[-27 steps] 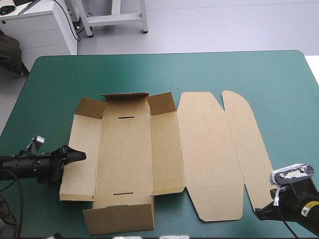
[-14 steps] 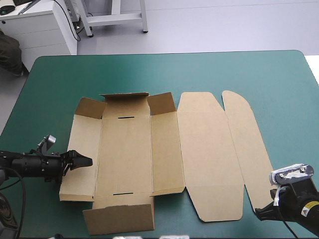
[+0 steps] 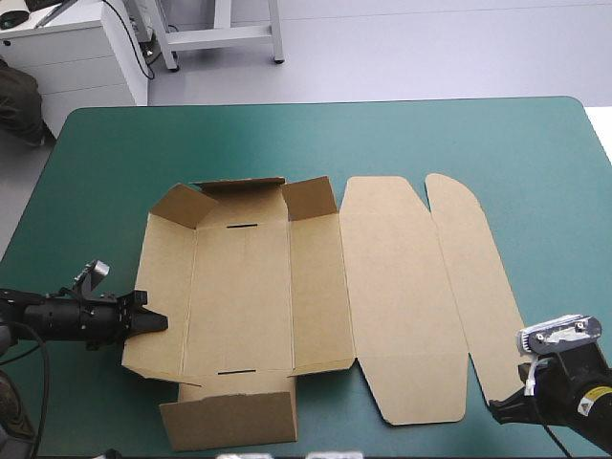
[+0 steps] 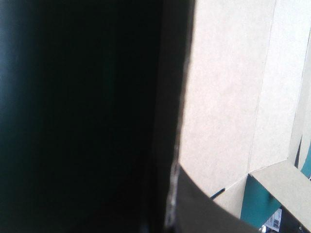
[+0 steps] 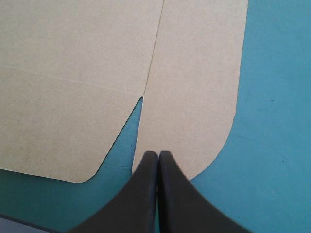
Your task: Fold the box
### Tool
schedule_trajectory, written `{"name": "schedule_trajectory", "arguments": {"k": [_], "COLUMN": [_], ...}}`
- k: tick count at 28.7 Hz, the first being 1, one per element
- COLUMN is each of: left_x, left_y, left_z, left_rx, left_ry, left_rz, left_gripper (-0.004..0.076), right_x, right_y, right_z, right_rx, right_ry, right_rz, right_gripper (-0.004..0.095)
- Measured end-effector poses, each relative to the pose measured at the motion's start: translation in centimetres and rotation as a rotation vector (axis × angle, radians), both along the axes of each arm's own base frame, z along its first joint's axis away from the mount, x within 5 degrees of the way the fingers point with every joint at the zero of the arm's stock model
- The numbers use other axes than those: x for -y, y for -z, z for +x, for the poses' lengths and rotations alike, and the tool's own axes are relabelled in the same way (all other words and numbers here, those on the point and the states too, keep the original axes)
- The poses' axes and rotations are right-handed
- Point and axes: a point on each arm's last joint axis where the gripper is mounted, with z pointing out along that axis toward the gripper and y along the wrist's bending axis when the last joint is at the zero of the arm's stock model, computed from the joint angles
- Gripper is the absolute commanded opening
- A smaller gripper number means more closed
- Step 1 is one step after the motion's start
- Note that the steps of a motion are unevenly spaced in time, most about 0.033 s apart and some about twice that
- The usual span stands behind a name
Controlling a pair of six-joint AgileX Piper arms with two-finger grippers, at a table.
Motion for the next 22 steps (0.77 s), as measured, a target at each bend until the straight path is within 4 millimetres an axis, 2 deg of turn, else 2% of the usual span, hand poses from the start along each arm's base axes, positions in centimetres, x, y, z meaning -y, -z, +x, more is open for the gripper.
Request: {"name": "schedule_trajectory", "arguments": {"k": [5,7,14,22], "left_x": [0.4,0.7,2.6,6.0], "left_y": [-1.2,-2.3,-8.5,-15.1], "left_z": [1.2,1.9,4.1,5.9], "left_rx": [0.046,0.092,0.29,0.465], "left_ry": [0.067,0.089,0.212,0.372], "left_rz": [0.052,0.08,0.222,0.43], "left_gripper": [-0.0008,-0.0008,-0.0008,-0.0008], "right_x": [0.0,0.0,0.0,0.0], "right_y": [0.0,0.0,-0.2,-2.6], "right_z": [0.0,0.0,0.0,-0.3], "right_rx": [0.0,0.0,0.008,0.088], "right_ry": [0.0,0.0,0.001,0.003], "right_rz": [0.0,0.0,0.002,0.013], "right_gripper": [-0.002,-0.002,-0.002,-0.002]}}
